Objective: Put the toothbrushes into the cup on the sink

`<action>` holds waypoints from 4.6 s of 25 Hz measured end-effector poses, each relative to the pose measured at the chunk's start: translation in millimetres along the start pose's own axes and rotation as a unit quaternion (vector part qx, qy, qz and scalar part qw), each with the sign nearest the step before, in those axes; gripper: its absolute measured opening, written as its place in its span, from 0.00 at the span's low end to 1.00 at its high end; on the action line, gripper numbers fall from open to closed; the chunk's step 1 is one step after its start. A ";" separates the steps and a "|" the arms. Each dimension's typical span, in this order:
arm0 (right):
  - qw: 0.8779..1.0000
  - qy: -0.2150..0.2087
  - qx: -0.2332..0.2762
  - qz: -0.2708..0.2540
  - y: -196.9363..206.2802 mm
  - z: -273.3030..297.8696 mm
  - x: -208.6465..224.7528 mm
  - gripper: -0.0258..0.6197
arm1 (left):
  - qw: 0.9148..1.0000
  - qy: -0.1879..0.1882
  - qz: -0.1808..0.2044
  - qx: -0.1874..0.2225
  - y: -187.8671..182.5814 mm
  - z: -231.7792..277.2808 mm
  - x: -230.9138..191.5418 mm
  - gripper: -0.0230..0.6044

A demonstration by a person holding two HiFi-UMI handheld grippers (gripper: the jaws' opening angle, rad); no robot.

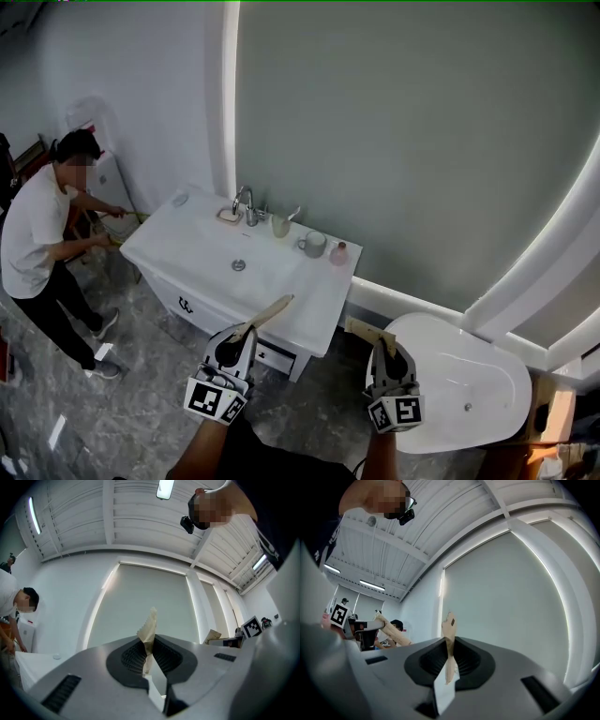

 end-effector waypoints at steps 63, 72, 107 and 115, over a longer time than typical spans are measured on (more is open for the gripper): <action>0.996 0.053 -0.065 -0.030 3.7 319.5 -17.6 0.12 | 0.994 0.102 0.014 -0.029 23.8 257.4 -238.8 0.11; 0.994 0.086 -0.063 -0.012 9.3 351.0 -13.1 0.12 | 0.990 0.134 0.012 -0.031 31.1 292.1 -261.6 0.11; 0.993 0.071 -0.090 -0.001 100.8 473.3 59.2 0.12 | 0.992 0.127 0.003 -0.026 122.4 318.5 -287.8 0.11; 0.989 0.072 -0.129 -0.005 127.4 509.0 74.4 0.12 | 0.991 0.127 -0.006 -0.029 125.9 320.7 -299.9 0.11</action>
Point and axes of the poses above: the fingertips, and each gripper's own axes: z forward along the fingers, x to its right, y out of its underside, the point moved 3 cm from there along -z, backward along the fingers, and after that the axes turned 11 degrees about -x, right-handed, at the moved point
